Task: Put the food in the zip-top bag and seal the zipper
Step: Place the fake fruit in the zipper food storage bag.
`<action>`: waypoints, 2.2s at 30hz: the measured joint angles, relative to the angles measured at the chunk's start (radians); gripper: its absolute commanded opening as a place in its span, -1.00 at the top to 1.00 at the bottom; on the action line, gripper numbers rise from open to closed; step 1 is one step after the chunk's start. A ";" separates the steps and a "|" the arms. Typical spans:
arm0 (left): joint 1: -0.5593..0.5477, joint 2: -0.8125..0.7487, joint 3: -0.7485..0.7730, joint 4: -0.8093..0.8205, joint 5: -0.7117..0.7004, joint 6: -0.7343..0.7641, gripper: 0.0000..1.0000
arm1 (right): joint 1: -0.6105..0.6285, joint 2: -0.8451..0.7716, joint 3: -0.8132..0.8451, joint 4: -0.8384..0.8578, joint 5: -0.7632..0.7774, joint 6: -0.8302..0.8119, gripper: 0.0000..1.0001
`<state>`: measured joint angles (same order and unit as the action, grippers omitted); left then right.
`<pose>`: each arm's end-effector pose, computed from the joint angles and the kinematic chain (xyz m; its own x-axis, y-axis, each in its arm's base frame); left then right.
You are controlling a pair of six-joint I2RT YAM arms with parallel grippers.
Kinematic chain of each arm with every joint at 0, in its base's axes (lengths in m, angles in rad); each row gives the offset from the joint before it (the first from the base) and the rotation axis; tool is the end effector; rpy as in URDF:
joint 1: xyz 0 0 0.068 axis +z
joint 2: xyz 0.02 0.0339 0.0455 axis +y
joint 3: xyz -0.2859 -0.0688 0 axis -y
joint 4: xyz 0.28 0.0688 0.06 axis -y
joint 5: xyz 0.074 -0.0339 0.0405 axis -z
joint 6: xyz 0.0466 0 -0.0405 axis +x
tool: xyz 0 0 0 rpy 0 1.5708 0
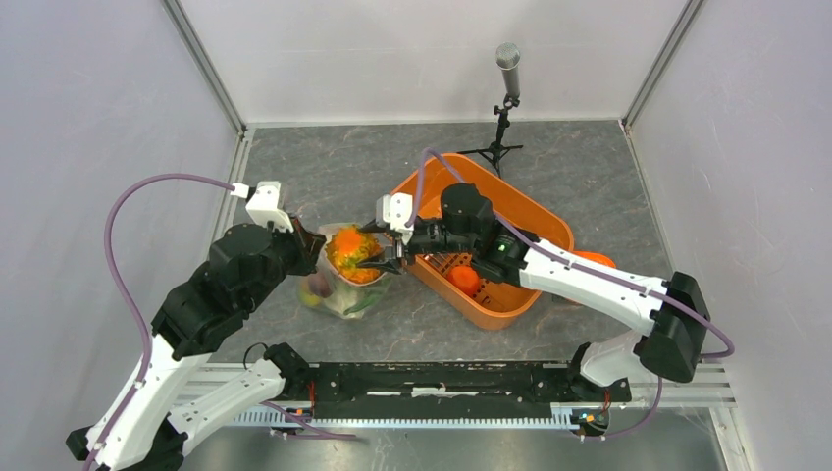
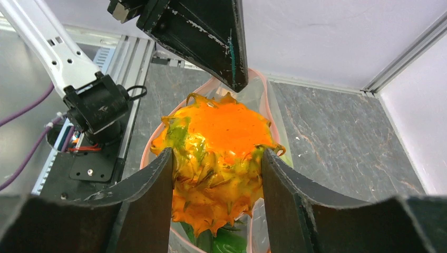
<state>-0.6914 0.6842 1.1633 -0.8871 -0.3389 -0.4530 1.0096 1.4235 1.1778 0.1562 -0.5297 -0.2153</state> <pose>0.1081 -0.0694 0.4297 -0.4351 -0.1757 -0.8831 0.1955 0.9389 -0.2831 0.1812 0.3325 0.3762 0.1668 -0.0810 -0.9827 -0.9855 0.0163 -0.1687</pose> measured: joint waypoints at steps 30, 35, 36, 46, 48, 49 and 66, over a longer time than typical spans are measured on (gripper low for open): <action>0.009 -0.013 0.005 -0.037 0.019 -0.055 0.96 | 0.182 0.167 0.114 -0.128 0.418 -0.238 0.40; 0.012 -0.028 0.005 -0.030 0.017 -0.056 0.96 | 0.171 0.162 0.015 0.076 0.414 -0.104 0.19; 0.011 -0.028 0.005 -0.031 0.017 -0.056 0.96 | 0.157 0.156 -0.023 0.133 0.400 -0.061 0.18; 0.011 0.001 0.010 0.002 0.066 -0.055 0.96 | -0.082 0.204 -0.234 0.727 -0.037 0.546 -0.11; 0.011 0.013 0.010 0.014 0.085 -0.055 0.96 | -0.117 0.230 -0.233 0.791 -0.094 0.610 -0.09; 0.011 0.020 0.010 0.018 0.093 -0.055 0.96 | -0.125 0.235 -0.231 0.789 -0.111 0.617 -0.03; 0.011 0.131 0.034 0.068 0.190 -0.055 0.96 | -0.088 0.224 -0.087 0.290 -0.155 0.256 -0.30</action>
<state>-0.6804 0.8154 1.1976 -0.8196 -0.1490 -0.5079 0.9215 1.6470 1.0904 0.4461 -0.6846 0.0406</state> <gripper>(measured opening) 0.031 0.623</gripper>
